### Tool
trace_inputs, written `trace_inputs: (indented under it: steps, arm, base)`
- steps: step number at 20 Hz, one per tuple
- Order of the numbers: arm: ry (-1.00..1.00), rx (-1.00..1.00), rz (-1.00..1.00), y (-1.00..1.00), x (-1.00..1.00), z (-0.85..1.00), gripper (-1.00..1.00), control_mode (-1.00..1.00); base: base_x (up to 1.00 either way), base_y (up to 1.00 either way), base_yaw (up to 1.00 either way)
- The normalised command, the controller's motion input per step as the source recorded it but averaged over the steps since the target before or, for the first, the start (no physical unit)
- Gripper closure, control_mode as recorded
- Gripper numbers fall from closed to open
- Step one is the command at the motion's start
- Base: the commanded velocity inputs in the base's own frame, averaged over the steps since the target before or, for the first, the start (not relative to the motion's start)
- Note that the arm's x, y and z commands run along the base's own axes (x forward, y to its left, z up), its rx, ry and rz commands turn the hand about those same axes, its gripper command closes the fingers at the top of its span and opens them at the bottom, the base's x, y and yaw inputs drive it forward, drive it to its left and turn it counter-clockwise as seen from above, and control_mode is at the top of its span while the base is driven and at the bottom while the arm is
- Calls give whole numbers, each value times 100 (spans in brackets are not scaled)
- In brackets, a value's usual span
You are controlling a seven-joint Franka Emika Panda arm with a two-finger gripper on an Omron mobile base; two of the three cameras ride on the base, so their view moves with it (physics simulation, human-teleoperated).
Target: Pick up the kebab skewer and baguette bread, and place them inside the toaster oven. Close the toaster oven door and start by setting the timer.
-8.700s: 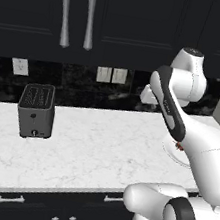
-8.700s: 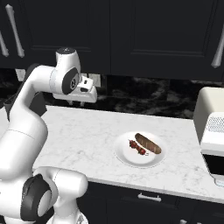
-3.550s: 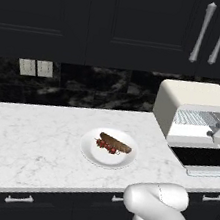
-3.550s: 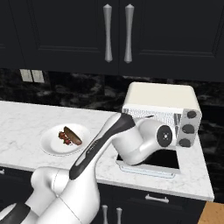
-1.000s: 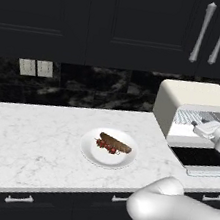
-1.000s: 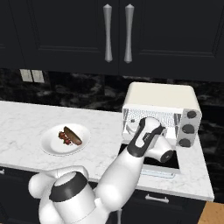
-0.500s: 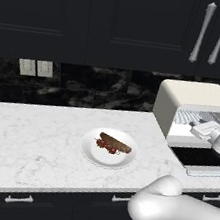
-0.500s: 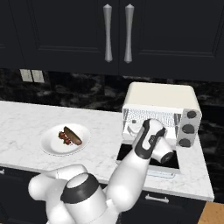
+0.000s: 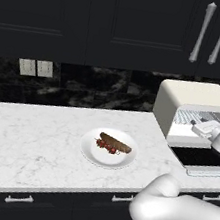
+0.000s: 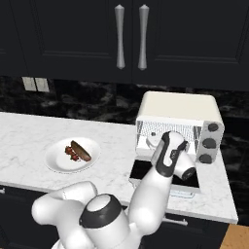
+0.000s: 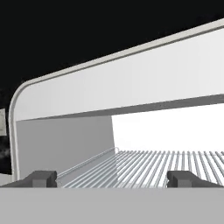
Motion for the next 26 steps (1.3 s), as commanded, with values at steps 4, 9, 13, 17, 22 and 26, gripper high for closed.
trace_inputs:
  steps: [4, 9, 13, 17, 22, 26]
  arm:
    - [0, 0, -2, 0, 26, -20, -100, -100]
    - [0, 0, -1, 0, 27, -22, -100, -100]
    - [0, 0, 0, -7, 23, -18, -100, -100]
    - [1, 0, 0, -15, -8, -48, -100, -100]
    - [3, 0, 0, -25, -43, -68, -100, -100]
    - [18, 0, 0, -28, -43, -56, -100, -100]
  base:
    - [0, 0, 0]
    - [0, 0, 0]
    - [0, 0, 0]
    - [0, 0, 0]
    - [0, 0, 0]
    - [0, 0, 0]
